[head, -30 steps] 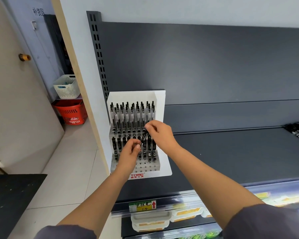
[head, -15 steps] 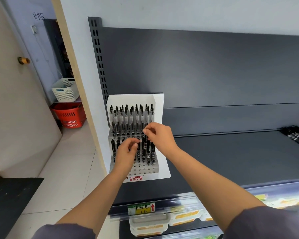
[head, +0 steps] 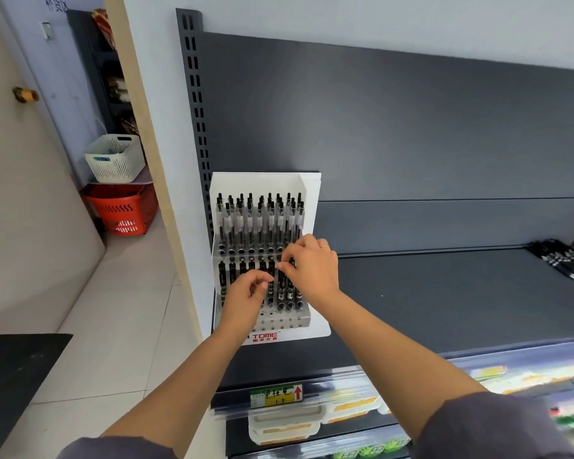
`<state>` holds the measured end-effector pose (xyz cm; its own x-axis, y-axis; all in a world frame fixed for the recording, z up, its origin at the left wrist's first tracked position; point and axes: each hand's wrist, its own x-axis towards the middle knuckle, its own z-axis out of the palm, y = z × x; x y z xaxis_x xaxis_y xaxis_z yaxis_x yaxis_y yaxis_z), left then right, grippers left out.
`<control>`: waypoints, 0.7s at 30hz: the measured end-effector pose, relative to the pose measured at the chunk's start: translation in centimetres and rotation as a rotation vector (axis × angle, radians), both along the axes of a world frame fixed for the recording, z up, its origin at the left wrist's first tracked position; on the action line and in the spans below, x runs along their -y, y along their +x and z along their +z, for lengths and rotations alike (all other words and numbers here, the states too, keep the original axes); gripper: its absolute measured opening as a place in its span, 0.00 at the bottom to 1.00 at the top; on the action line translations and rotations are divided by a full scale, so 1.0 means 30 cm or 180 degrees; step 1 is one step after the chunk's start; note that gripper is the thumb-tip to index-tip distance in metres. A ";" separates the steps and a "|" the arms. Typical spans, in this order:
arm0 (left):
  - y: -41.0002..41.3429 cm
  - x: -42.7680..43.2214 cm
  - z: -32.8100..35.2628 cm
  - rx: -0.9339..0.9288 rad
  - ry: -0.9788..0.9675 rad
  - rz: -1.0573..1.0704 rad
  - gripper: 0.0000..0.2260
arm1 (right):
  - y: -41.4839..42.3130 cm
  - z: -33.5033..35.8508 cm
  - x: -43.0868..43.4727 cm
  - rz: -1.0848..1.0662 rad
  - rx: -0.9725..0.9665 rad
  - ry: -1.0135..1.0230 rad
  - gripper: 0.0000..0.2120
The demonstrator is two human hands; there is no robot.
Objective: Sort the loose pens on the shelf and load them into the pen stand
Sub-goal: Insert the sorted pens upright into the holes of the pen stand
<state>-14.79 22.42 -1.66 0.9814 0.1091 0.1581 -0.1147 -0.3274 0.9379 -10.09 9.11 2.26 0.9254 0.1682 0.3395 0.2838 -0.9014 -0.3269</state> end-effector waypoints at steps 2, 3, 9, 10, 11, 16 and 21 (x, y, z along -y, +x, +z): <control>-0.002 0.001 -0.007 0.0001 0.0011 -0.0054 0.09 | -0.006 -0.012 -0.003 -0.0055 -0.0047 0.0033 0.07; 0.000 0.002 -0.010 -0.0003 -0.0016 -0.0083 0.09 | -0.008 -0.013 -0.006 -0.0064 -0.0068 0.0032 0.08; -0.014 0.033 -0.042 0.0101 0.0294 -0.0140 0.07 | -0.044 -0.011 0.046 0.0101 -0.0060 0.0251 0.12; -0.019 0.047 -0.044 0.0194 0.0429 -0.0133 0.06 | -0.051 -0.011 0.070 0.0094 -0.0053 0.0266 0.12; -0.024 0.063 -0.046 0.0280 0.0538 -0.0141 0.05 | -0.057 -0.013 0.094 0.0088 -0.0052 0.0276 0.12; -0.041 0.237 -0.026 0.0284 0.0582 -0.0499 0.04 | -0.104 -0.014 0.272 0.0017 -0.0163 0.0379 0.11; -0.037 0.572 0.014 0.0245 0.0808 -0.0787 0.06 | -0.184 0.009 0.641 -0.0129 -0.0019 0.0015 0.12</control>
